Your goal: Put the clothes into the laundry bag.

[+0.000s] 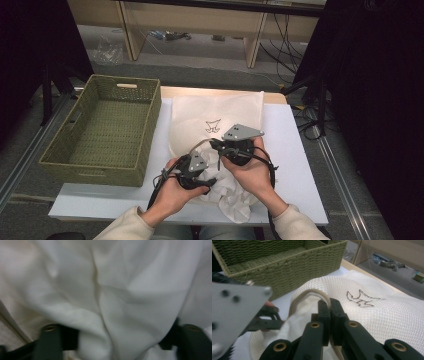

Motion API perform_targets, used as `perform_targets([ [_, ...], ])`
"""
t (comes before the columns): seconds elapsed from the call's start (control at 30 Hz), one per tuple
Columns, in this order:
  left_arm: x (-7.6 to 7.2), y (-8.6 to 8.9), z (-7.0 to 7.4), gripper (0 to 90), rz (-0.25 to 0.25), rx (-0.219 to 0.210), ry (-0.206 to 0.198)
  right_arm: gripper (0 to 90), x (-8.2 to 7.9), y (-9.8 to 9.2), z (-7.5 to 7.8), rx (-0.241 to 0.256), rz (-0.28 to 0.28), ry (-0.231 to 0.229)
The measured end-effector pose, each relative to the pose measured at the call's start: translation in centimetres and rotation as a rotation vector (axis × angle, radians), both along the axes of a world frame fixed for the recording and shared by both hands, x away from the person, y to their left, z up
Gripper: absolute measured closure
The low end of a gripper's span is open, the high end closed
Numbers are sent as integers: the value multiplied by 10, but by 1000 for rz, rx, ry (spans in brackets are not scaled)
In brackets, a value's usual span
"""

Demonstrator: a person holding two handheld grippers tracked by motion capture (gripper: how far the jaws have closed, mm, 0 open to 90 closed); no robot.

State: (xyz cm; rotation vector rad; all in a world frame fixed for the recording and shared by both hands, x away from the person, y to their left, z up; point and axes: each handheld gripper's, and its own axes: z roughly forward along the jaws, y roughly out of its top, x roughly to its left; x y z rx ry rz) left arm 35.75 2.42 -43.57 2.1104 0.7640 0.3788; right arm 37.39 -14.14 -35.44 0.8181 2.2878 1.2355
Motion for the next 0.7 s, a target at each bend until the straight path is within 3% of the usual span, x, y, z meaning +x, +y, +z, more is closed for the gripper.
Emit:
perform_targets([
  [0.1,7,1,4,671,22,-55,8,894,-1,0,1,7,11,12],
  [0.17,8,3,9,730,32,-90,14,895,-3,1,3,13,7,10],
  [0.3,11,8,23,764,60,-199,-11,895,-6,0,8,25,18,3],
  [0.4,13,13,33,768,89,-230,-47,894,-9,0,12,38,11,-6],
  [0.5,21,16,33,765,117,-221,-80,895,-11,2,14,45,27,-15],
  [0.57,29,16,24,761,145,-196,-72,894,-11,4,13,44,24,-14],
  [0.63,37,15,12,754,153,-149,-76,894,-9,6,8,26,38,1],
  [0.67,40,12,5,750,165,-146,-73,894,-7,6,4,28,25,9],
  [0.7,41,13,2,743,142,-92,-74,894,-5,6,2,22,24,28],
])
